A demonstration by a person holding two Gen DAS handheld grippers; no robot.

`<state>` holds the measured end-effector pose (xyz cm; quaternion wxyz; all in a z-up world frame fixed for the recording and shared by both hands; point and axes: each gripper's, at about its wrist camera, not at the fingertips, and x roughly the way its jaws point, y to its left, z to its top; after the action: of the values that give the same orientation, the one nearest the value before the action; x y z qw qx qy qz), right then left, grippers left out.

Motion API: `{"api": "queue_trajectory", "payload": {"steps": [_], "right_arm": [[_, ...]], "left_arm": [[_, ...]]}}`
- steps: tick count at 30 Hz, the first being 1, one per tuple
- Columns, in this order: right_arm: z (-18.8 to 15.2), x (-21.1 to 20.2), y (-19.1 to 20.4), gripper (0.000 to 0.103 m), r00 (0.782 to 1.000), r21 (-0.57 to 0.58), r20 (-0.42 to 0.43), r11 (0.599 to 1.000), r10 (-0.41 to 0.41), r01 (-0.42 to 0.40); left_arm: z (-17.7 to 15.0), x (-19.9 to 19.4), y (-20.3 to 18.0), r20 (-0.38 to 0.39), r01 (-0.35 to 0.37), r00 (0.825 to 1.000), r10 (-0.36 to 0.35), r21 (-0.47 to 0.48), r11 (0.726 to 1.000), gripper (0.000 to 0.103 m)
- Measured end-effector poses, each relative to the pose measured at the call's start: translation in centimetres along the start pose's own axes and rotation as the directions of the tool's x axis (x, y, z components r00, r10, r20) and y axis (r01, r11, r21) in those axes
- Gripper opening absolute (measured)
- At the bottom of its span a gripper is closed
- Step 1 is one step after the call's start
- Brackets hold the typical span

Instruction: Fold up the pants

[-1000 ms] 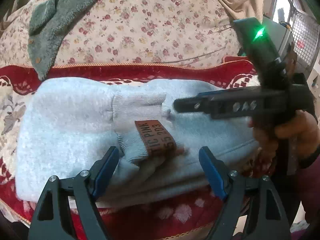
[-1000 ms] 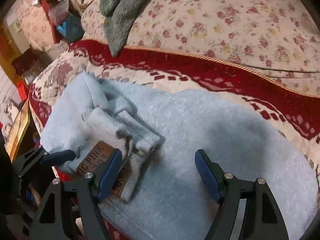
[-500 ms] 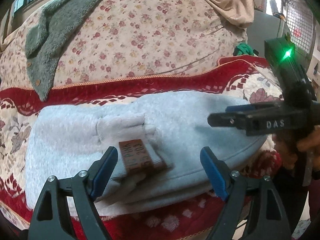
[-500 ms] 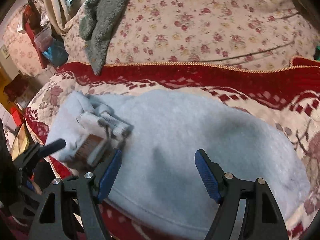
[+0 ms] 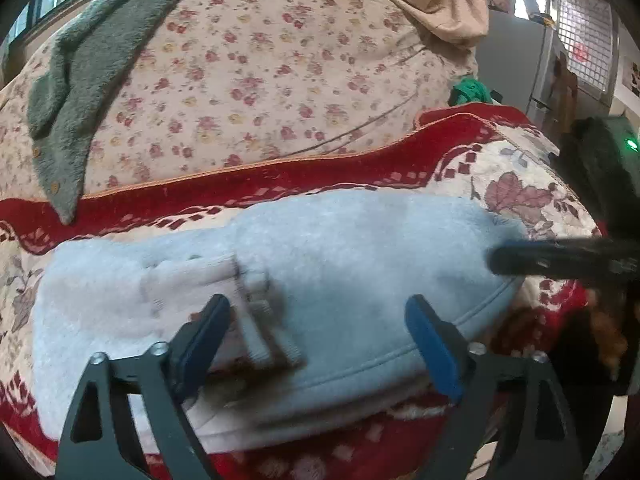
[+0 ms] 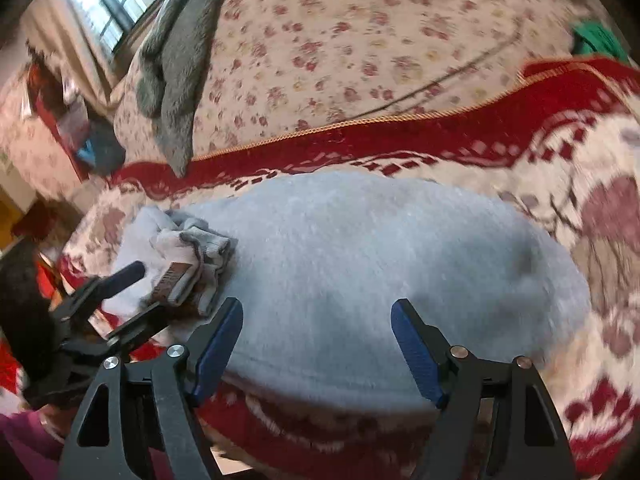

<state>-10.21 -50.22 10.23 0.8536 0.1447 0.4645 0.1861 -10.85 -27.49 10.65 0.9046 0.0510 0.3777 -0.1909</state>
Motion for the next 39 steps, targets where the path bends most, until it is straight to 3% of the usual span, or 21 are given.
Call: {"api": "queue_trajectory", "payload": {"steps": [4, 8, 12, 15, 18, 21, 26, 29, 31, 32, 34, 37, 39], "right_arm": [[-2.3, -1.9, -1.6, 0.089, 0.998, 0.058, 0.002, 0.997, 0.060, -0.060], [-4.7, -1.9, -2.8, 0.092, 0.999, 0.098, -0.030, 0.994, 0.045, -0.042], [-6.3, -0.7, -4.7, 0.092, 0.998, 0.177, -0.041, 0.983, 0.054, -0.046], [-6.4, 0.0, -6.2, 0.093, 0.996, 0.259, 0.003, 0.962, 0.093, -0.091], [-6.4, 1.3, -7.8, 0.095, 0.992, 0.354, 0.033, 0.927, 0.123, -0.126], [-6.4, 2.2, -8.6, 0.096, 0.992, 0.385, 0.065, 0.914, 0.111, -0.128], [-6.4, 2.6, -8.9, 0.097, 0.983, 0.394, 0.140, 0.904, 0.121, -0.167], [-6.6, 2.5, -8.9, 0.097, 0.976, 0.367, 0.179, 0.912, 0.126, -0.184], [-6.7, 2.4, -8.8, 0.097, 0.969, 0.359, 0.207, 0.911, 0.135, -0.204], [-6.8, 2.3, -8.9, 0.097, 0.967, 0.356, 0.212, 0.911, 0.141, -0.211], [-6.7, 2.1, -8.9, 0.096, 0.962, 0.343, 0.225, 0.911, 0.156, -0.228], [-6.6, 1.9, -9.1, 0.085, 0.950, 0.339, 0.259, 0.904, 0.174, -0.259], [-6.5, 2.7, -9.6, 0.078, 0.953, 0.367, 0.246, 0.893, 0.175, -0.259]], "left_arm": [[0.7, 1.5, -0.6, -0.013, 0.048, 0.999, -0.048, -0.002, 0.999, 0.095], [2.0, 4.0, -1.3, -0.046, 0.105, 0.993, -0.105, 0.004, 0.994, 0.095], [4.1, 6.7, -2.1, -0.075, 0.174, 0.982, -0.172, 0.016, 0.985, 0.096], [5.6, 9.0, -2.7, -0.115, 0.234, 0.967, -0.229, 0.027, 0.972, 0.097], [7.3, 11.8, -3.3, -0.168, 0.303, 0.941, -0.294, 0.031, 0.953, 0.098], [9.0, 14.7, -4.4, -0.230, 0.398, 0.897, -0.378, 0.045, 0.916, 0.098], [10.7, 18.6, -6.8, -0.307, 0.474, 0.852, -0.424, 0.108, 0.874, 0.099], [11.4, 21.0, -7.9, -0.373, 0.532, 0.804, -0.464, 0.102, 0.840, 0.099], [11.7, 22.7, -8.9, -0.435, 0.575, 0.760, -0.483, 0.104, 0.811, 0.100], [11.7, 23.2, -9.3, -0.449, 0.579, 0.755, -0.478, 0.114, 0.807, 0.100], [11.4, 24.5, -10.3, -0.485, 0.583, 0.746, -0.456, 0.145, 0.800, 0.100], [10.8, 26.1, -11.3, -0.540, 0.614, 0.706, -0.459, 0.142, 0.777, 0.103], [10.6, 27.0, -11.7, -0.565, 0.637, 0.674, -0.476, 0.119, 0.761, 0.103]]}}
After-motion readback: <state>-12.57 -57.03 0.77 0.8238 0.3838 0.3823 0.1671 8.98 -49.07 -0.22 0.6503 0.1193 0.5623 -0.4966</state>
